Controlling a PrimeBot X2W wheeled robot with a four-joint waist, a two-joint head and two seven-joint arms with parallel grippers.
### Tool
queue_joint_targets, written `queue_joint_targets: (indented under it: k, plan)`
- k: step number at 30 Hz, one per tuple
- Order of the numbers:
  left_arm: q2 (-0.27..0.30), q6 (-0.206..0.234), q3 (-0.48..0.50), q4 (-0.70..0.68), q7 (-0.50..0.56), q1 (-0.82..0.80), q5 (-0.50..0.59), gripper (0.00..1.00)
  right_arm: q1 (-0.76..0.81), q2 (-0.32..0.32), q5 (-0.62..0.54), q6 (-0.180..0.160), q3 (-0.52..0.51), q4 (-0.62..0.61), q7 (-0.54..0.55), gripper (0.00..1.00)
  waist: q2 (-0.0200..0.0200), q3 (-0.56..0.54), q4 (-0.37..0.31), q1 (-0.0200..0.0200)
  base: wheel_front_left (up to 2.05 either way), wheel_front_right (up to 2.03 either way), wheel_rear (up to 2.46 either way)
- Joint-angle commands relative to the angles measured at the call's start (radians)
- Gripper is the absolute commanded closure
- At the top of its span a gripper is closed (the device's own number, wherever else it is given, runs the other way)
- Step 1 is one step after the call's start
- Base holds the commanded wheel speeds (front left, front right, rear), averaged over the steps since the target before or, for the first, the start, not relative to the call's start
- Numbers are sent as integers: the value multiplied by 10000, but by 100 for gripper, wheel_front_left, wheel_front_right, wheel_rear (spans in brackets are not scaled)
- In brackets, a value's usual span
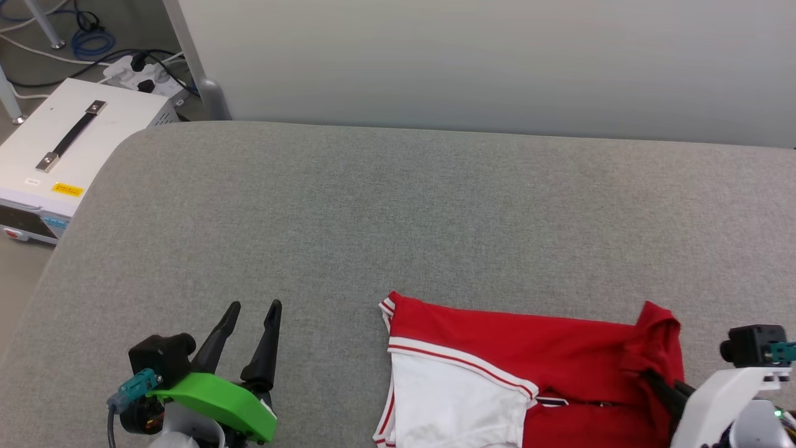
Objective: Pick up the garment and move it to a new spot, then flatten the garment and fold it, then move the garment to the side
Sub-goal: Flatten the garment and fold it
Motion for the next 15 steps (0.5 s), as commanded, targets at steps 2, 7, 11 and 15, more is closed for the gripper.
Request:
queue_joint_targets:
  k: [2, 7, 11, 15]
  plan:
    - [-72, -109, 40, 41, -58, 101, -7, 0, -97, 492, 188, -7, 268, -278, 219, 100, -1, -30, 21, 0, 0, 0, 0]
    - [-98, -167, 30, 123, -60, 75, 15, 0, -541, 1661, 412, -7, 1107, -479, 608, 100, -1, -86, 75, 0, 0, 0, 0]
    - [-114, -198, 23, 169, -61, 67, 33, 0, -1016, 2362, 675, -7, 1545, -271, 642, 100, -1, -112, 175, 0, 0, 0, 0]
    - [-155, -225, -24, 229, -61, 59, 55, 0, -1315, 2518, 781, -7, 2099, 107, 526, 100, -1, -166, 346, 0, 0, 0, 0]
